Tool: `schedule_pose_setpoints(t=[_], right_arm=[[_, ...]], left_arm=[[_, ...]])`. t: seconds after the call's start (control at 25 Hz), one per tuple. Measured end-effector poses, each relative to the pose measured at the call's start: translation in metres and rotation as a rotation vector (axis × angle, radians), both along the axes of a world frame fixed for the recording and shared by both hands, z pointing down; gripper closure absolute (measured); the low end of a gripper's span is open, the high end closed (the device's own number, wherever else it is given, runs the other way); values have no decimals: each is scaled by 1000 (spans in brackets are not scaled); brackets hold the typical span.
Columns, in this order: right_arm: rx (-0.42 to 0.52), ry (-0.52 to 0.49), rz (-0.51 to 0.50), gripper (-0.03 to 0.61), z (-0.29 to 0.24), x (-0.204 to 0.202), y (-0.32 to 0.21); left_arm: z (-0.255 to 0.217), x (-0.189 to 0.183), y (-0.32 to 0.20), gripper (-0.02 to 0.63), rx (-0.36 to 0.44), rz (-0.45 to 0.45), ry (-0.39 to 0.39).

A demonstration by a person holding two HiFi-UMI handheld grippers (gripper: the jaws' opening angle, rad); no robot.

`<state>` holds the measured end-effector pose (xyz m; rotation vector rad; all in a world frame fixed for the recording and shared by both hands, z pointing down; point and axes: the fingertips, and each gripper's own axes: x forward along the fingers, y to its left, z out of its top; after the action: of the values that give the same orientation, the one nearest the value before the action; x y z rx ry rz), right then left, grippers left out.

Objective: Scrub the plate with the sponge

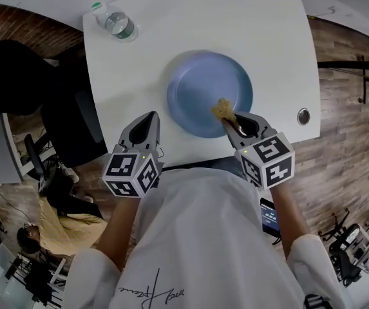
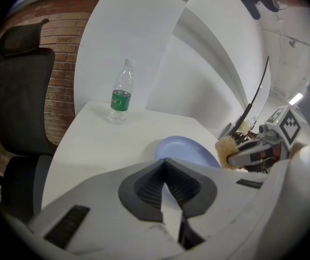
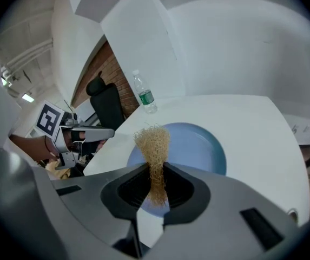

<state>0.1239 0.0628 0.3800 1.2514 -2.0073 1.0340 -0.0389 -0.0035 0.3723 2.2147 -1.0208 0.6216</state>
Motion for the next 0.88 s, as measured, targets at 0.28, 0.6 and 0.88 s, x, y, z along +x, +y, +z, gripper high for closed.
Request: schedule_pose_setpoints(t=[0.28,0.6,0.88], right_arm=[[-19,25,9,532,24,16,-20],[-33,-4,146,532,42,43,-50],[-23,28,236,532,55,63,-70]], left_arm=[[27,6,-5,595,-44,-89,-18],[46,15,-9,558,-71,-118,-45],[63,25,-14,499,-132,-131,-4]])
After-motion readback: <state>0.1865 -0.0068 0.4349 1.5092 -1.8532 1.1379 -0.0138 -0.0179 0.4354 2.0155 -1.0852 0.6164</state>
